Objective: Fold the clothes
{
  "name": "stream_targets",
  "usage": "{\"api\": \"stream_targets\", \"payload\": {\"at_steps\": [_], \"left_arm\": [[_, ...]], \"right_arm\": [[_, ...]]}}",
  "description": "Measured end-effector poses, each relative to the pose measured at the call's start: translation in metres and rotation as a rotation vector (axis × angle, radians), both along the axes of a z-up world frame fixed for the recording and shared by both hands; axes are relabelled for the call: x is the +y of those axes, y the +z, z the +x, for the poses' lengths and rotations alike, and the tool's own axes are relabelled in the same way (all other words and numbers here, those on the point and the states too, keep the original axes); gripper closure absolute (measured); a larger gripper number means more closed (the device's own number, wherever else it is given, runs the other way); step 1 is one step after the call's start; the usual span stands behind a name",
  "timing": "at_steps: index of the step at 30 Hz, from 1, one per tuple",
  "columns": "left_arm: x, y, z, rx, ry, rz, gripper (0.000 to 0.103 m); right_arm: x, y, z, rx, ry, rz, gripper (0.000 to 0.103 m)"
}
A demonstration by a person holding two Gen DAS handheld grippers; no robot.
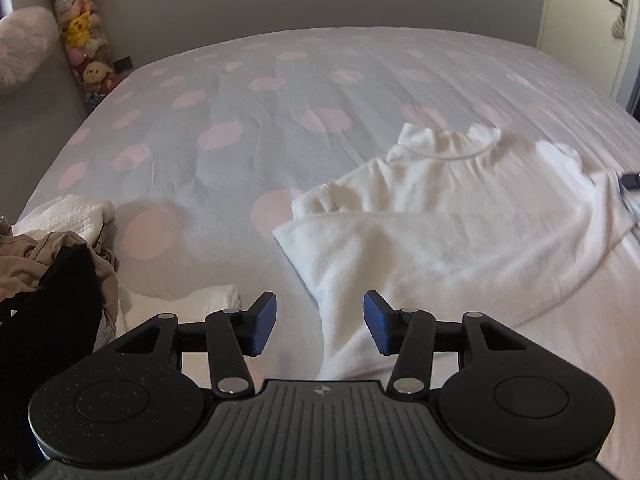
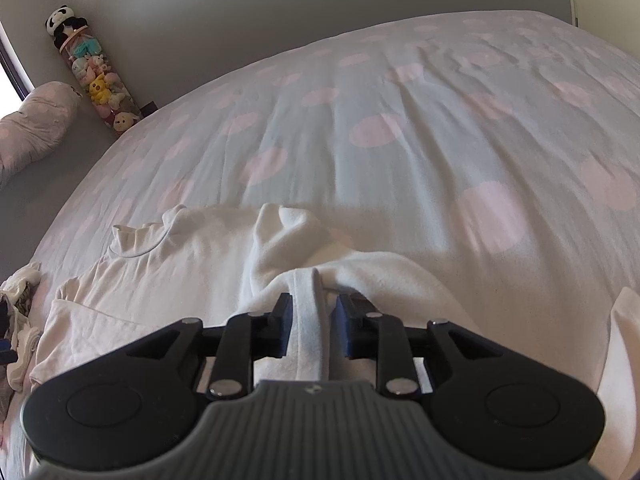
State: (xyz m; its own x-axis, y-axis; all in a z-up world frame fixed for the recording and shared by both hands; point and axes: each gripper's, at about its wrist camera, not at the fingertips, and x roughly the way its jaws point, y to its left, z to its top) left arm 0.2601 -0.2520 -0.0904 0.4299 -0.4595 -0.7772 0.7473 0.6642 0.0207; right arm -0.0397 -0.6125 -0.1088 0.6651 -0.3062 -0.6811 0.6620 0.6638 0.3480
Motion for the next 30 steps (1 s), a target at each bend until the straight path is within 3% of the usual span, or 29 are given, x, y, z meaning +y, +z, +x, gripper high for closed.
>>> {"api": "stream_targets", "payload": {"at_steps": [7,9,17,18,20,23,25,26,30], "left_arm": [[-0.011,-0.032,0.065,0.134,0.253,-0.138,0.058],[-0.014,-0.045,0.075,0.162,0.28,-0.145,0.059],[-0.034,-0.063,0.065,0.077,0.253,-0.133,0.061],[-0.035,-0.063,0.062,0.069,0.249,-0.137,0.065],[-0.04,-0.062,0.057,0.067,0.237,-0.15,0.087],[-0.044,-0.058,0.052,0.073,0.235,-0.152,0.097],[-0.042,-0.051,0.052,0.082,0.25,-0.161,0.098],[-0.039,-0.045,0.051,0.076,0.255,-0.168,0.098],[-0.022,-0.017,0.047,0.026,0.262,-0.206,0.099]], "right_arm": [[0.0,0.002,0.0,-0.026,0.017,0.01,0.072],[-0.001,0.002,0.001,-0.027,0.03,0.004,0.071],[-0.008,-0.009,0.005,-0.028,0.051,0.033,0.071],[-0.009,-0.012,0.005,-0.03,0.05,0.045,0.071],[-0.01,-0.017,0.005,-0.041,0.044,0.073,0.071],[-0.011,-0.026,0.004,-0.069,0.026,0.128,0.071],[-0.011,-0.028,0.002,-0.09,0.015,0.149,0.084],[-0.009,-0.024,0.0,-0.097,0.014,0.138,0.098],[0.001,-0.005,-0.009,-0.126,0.021,0.078,0.098]]}}
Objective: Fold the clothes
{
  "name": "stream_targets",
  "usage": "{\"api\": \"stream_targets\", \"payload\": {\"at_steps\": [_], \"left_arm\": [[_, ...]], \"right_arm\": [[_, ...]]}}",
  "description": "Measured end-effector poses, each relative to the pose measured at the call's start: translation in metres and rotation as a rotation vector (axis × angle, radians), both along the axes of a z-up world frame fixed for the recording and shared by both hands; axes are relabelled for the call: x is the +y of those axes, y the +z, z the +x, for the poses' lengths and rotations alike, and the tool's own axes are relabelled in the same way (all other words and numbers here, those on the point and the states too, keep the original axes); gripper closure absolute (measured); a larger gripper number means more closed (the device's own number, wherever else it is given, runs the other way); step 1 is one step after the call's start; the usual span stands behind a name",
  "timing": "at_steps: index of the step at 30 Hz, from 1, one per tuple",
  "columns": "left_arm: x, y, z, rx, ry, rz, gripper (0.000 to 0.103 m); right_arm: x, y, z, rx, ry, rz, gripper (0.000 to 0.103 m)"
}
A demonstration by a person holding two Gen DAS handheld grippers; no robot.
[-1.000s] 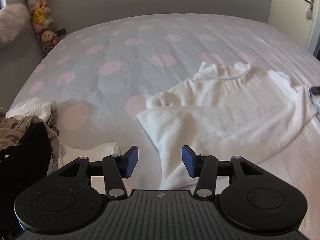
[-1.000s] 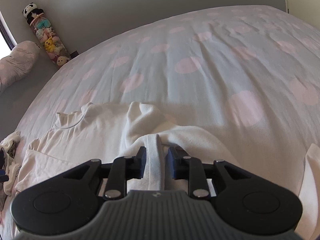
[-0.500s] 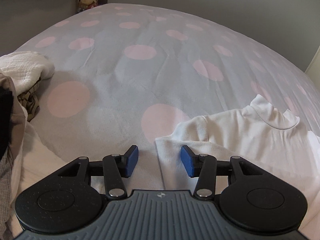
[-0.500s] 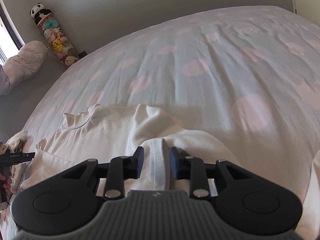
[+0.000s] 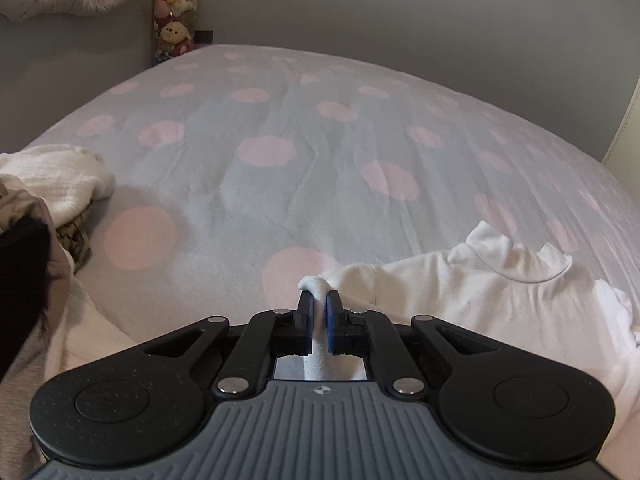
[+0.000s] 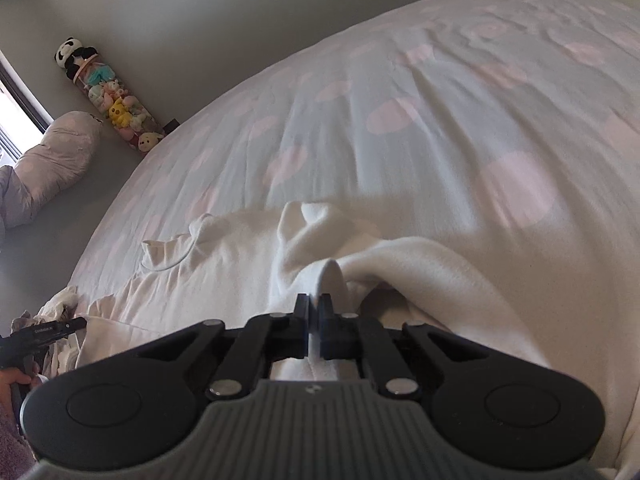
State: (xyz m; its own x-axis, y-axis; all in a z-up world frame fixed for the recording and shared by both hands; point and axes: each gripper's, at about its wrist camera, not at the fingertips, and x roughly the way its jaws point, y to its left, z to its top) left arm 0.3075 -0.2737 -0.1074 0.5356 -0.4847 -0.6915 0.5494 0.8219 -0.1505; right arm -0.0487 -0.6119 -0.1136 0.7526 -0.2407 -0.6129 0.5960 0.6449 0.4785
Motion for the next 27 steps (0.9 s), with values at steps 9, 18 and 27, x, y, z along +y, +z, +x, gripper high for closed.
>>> {"api": "stream_targets", "payload": {"at_steps": [9,18,27], "left_arm": [[-0.004,-0.003,0.008,-0.057,0.022,0.097,0.099],[-0.013,-0.035,0.006,-0.03,-0.001,0.185,0.092],[0.019,-0.001,-0.024,-0.039,-0.004,0.145,0.065]], "right_arm": [[-0.008,0.002,0.012,0.024,-0.048,-0.046,0.098],[-0.019,-0.017,0.012,0.063,-0.034,-0.019,0.091],[-0.021,0.025,-0.069,0.102,-0.107,-0.101,0.076]]}}
